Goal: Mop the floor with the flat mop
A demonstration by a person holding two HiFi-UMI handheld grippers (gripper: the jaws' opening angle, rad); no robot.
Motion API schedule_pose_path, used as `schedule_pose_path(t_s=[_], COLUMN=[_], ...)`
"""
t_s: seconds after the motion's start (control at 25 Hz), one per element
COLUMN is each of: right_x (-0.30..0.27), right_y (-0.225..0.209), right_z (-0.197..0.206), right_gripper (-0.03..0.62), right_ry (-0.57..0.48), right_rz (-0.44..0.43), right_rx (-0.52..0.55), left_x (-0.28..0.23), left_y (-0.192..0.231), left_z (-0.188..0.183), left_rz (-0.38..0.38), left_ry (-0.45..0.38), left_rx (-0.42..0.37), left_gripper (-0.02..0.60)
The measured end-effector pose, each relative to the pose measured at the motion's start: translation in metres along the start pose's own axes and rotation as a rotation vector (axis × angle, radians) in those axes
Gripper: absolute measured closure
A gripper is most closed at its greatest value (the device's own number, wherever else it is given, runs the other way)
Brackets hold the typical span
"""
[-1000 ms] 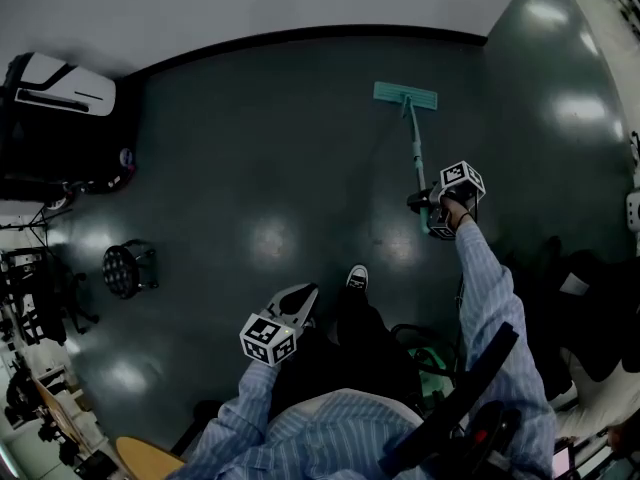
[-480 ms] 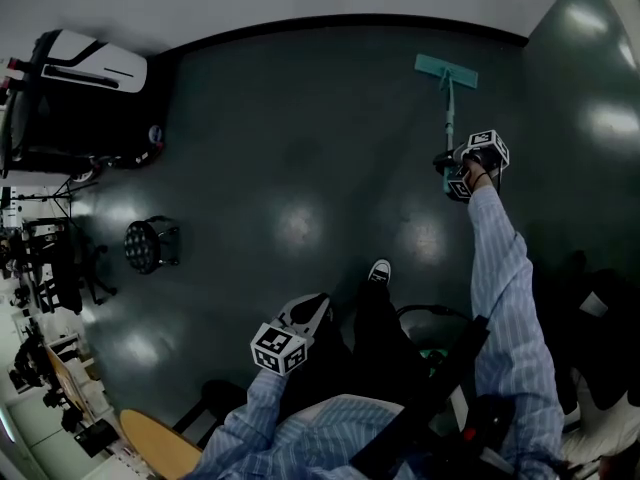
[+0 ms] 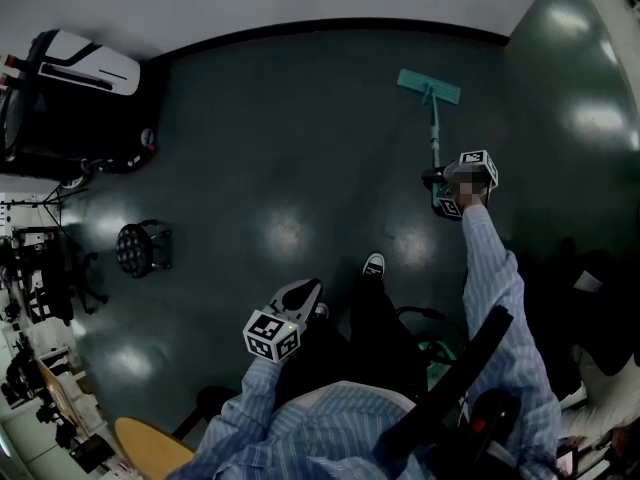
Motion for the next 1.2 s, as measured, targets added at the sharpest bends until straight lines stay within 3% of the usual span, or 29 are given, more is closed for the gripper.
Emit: schedule_pose_path(t_s=[0.52,0.88,1.2], right_x=[0.011,0.006,0.011], right_y=[-0.100,-0.164,-0.210], right_z=[0.235,0.425,0.562], right_gripper=[0.525,0.525,0.525], right_ry=[0.008,0.029,0.026], right_rz=[-0.036,-0.070,-0.090], right_rx=[-0.044,-0.100,-0.144], left_x=[0.117,0.205,0.250], left_y=[0.025,0.053,0.058], left_z=[0.068,0.125,0.159], left_rz=[0.098,0.153,0.213], left_ry=[0.029,0.026,0.043], left_rx=[-0.121,-0.128,-0.144], left_gripper=[0.568,0.567,0.568])
Point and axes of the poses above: the fingertips, and each gripper's own axes: x backward along the fingers, y to its left, z out of its underside, the point moved 4 cm from there along x, backward along the fingers, and after that the axes turned 8 degrees about x, right-handed, at the moved point
